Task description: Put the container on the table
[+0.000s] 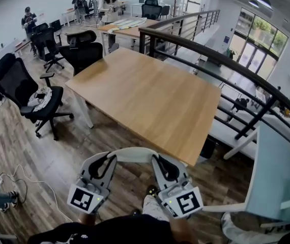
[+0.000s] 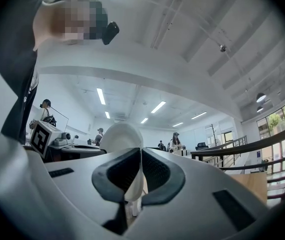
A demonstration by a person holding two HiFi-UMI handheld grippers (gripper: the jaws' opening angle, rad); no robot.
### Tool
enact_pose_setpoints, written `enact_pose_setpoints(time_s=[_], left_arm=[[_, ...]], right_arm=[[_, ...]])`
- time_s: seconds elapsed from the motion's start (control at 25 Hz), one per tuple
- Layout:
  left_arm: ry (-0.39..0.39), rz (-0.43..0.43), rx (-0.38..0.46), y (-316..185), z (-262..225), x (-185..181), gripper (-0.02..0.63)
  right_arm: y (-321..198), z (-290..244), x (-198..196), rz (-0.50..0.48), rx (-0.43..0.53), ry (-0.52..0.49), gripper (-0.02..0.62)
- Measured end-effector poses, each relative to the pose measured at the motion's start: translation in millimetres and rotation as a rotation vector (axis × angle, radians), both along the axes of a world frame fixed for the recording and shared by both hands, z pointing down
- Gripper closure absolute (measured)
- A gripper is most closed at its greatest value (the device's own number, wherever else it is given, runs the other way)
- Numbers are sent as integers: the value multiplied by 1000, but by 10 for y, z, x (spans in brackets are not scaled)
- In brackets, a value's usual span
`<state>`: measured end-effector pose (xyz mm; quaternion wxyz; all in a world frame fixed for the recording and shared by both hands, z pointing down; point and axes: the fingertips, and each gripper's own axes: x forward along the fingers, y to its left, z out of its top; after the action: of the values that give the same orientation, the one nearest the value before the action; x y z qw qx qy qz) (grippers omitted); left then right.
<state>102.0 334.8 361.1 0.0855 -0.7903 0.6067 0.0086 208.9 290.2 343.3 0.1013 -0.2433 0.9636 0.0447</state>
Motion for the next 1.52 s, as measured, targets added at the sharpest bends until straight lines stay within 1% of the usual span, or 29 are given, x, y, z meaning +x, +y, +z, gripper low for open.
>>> enact_pose_setpoints(time_s=[0.28,0.44,0.72,0.92,1.24,1.52], left_arm=[[-22,-44,-1,-348,-50,-114,555],[-35,-52,-3,-590,-55,-121,555],[-43,-78,-5,-982,-85,-173,555],[-40,-78,-11,-1237,-118,-156,555],[-51,-55,-13,-1601,-185,-3,555],[-76,-40,-16,-1874,-222,111,555]], right_arm=[[-378,-41,-122,-47,-3,-23,572],[-646,-29,-138,-56,-16,-32,574],[-1043,-45,-192,-82,-9,-41,574],[-1292,-92,-173,-84,-4,-39,572],[-1646,-149,-19,-67,-5,-53,572],[-1893,-175,103,-57,-6,-72,574]])
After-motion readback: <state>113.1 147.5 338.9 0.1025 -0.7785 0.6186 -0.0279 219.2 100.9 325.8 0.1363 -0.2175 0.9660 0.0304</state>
